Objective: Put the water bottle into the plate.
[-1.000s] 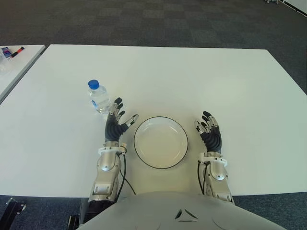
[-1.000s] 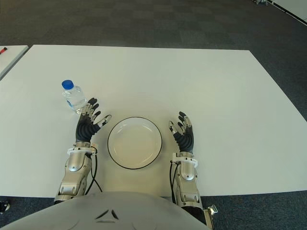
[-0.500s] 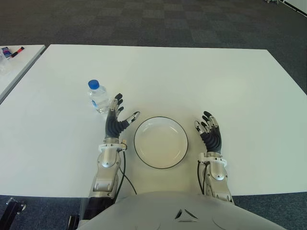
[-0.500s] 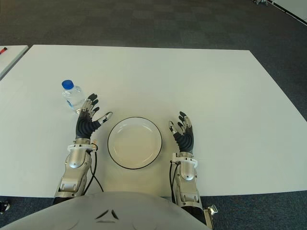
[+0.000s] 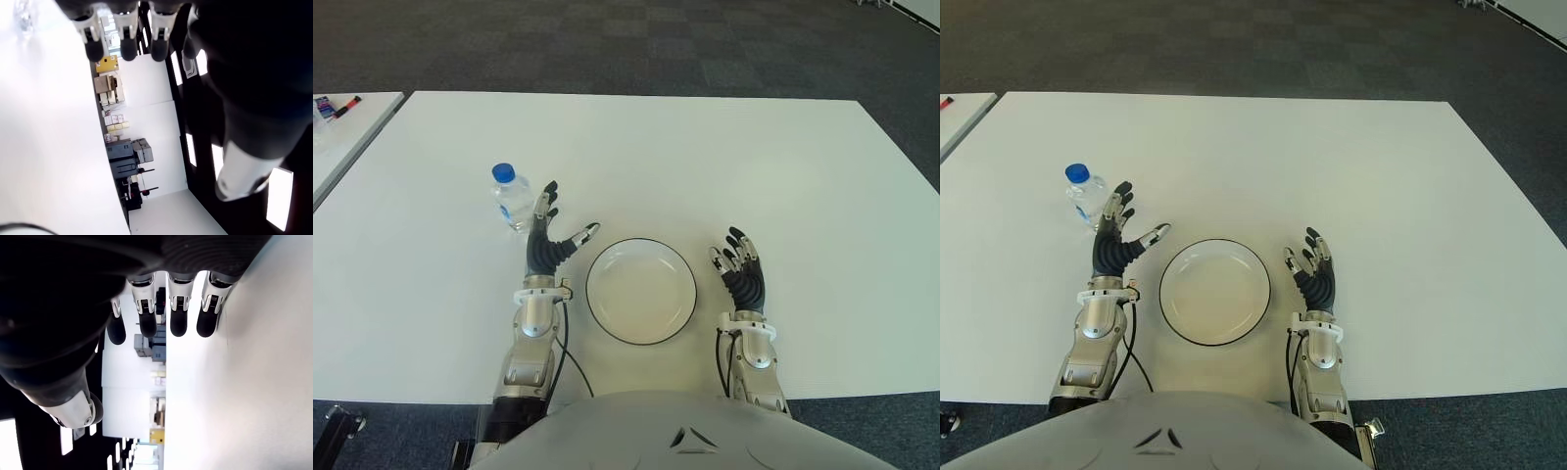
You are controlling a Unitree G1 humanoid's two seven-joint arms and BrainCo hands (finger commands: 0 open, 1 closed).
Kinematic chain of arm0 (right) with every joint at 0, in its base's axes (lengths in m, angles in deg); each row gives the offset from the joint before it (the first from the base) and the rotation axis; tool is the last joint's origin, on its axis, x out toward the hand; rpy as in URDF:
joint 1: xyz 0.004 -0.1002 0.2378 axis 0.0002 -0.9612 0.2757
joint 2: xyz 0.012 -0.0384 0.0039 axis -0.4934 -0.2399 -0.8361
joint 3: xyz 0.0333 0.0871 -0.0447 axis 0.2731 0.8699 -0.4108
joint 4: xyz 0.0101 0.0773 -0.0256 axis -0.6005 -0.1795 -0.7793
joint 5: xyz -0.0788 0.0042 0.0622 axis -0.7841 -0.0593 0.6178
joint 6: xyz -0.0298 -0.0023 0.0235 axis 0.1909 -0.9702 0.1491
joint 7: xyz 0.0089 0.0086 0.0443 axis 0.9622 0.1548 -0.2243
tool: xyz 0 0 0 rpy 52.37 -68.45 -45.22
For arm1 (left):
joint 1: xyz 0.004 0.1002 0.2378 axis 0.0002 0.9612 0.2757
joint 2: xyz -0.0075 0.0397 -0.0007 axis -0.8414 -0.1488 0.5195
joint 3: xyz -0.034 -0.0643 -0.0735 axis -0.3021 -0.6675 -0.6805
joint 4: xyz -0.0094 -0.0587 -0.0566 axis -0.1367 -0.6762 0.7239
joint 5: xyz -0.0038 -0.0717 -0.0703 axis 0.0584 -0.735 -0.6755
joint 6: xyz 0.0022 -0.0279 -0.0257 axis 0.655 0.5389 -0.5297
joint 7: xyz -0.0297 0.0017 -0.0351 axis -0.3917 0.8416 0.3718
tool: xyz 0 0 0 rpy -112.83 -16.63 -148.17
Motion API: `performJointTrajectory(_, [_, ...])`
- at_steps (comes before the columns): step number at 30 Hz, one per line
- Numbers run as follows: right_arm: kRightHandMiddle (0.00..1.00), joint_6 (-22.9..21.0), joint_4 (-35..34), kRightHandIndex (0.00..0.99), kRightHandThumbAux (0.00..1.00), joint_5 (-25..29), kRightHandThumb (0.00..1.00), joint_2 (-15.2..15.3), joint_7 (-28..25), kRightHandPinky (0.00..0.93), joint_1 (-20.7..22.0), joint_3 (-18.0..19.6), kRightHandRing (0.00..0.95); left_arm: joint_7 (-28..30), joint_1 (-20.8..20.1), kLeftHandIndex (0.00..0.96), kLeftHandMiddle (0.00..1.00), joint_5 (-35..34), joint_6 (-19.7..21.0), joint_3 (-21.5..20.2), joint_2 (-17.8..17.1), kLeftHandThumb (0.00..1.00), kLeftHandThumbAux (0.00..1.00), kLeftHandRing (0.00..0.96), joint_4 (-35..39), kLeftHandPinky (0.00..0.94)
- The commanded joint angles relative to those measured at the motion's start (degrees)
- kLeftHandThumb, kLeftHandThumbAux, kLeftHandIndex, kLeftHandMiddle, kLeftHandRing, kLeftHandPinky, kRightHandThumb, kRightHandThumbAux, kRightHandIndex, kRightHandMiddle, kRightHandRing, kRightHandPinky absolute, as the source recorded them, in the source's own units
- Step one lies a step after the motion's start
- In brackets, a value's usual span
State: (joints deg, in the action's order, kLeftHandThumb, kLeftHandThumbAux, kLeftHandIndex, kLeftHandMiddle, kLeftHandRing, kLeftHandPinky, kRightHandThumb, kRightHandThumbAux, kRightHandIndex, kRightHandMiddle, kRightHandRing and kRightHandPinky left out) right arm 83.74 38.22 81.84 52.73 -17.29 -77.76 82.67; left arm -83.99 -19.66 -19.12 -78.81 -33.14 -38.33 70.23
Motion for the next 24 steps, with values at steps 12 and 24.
performJointTrajectory(12, [0.107, -1.06, 1.42, 0.15, 0.698, 0.18, 0.435, -0.93, 0.46, 0.118, 0.08, -0.27, 0.086, -0.24, -3.55, 0.057, 0.072, 0.78, -1.55, -0.56, -2.11, 0.056, 0.777, 0.055, 0.87, 0.072])
performJointTrajectory(24, [0.113, -0.68, 2.3, 0.144, 0.713, -0.58, 0.429, -1.02, 1.36, 0.13, 0.51, -0.63, 0.092, -0.02, -5.74, 0.052, 0.048, 2.61, 4.59, -0.12, -1.98, 0.163, 0.743, 0.031, 9.56, 0.038])
